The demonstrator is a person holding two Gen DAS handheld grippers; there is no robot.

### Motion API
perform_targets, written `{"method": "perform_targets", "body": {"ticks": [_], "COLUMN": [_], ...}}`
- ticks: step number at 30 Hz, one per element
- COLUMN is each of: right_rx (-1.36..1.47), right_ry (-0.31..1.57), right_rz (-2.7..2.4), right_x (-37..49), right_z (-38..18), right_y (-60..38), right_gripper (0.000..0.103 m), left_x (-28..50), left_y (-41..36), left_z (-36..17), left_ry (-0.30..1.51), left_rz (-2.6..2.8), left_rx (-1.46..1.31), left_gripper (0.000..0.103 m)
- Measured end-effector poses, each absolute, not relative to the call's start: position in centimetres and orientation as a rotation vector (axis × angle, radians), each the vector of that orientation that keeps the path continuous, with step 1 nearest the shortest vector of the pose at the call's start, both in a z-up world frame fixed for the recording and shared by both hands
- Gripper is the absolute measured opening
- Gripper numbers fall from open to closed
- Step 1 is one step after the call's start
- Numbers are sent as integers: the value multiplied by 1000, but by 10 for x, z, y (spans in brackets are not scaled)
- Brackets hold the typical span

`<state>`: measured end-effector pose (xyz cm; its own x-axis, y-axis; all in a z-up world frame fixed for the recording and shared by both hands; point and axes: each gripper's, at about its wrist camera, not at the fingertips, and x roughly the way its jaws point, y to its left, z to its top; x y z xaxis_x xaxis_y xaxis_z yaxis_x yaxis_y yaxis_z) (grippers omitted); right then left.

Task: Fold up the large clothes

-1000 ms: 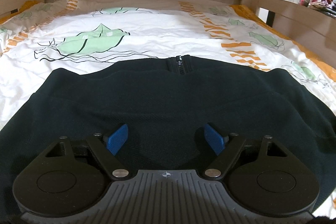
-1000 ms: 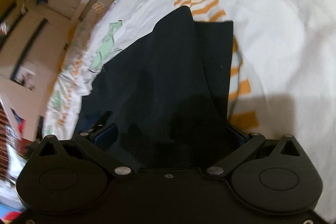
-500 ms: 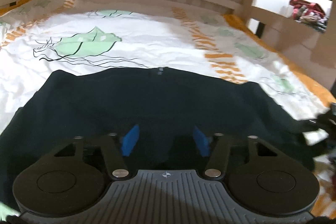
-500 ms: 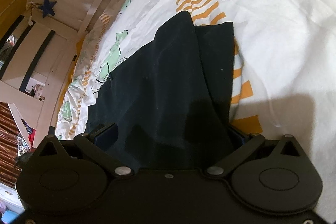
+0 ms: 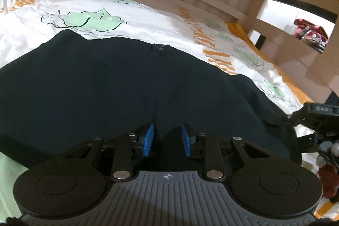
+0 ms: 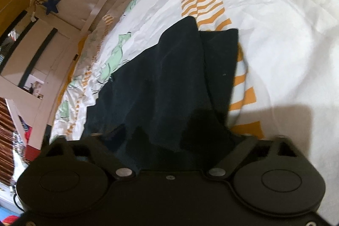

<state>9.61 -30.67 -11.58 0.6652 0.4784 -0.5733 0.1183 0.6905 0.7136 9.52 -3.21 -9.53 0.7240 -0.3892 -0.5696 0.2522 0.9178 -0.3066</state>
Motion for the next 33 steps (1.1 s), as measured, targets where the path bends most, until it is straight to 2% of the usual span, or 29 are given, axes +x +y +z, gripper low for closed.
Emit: {"method": "perform_targets", "body": {"ticks": [1, 2, 4, 7, 15, 22, 28, 33], "right_rx": [810, 823, 834, 771, 717, 677, 586, 516], "right_ry": [837, 836, 827, 801, 728, 711, 689, 732], "right_rz": [225, 225, 244, 263, 299, 299, 397, 536], "right_x": [96, 95, 95, 94, 88, 93, 121, 155], "right_z": [-117, -118, -117, -108, -78, -38, 15, 30], "right_y": [-308, -311, -311, -305, -297, -273, -218, -151], "right_gripper": [57, 53, 39, 34, 31, 30, 30, 30], "left_x": [94, 95, 93, 93, 95, 84, 83, 70], "left_y": [-33, -33, -34, -34, -1, -26, -12, -7], "left_z": [-95, -95, -94, -86, -86, -95, -94, -93], "left_ry": [672, 671, 672, 675, 677, 636, 645, 644], "left_rz": [-355, -354, -354, -352, -260, -250, -275, -283], "left_rx": [-212, -213, -211, -185, -206, -29, -112, -150], "left_gripper": [29, 29, 29, 27, 26, 24, 24, 24]}}
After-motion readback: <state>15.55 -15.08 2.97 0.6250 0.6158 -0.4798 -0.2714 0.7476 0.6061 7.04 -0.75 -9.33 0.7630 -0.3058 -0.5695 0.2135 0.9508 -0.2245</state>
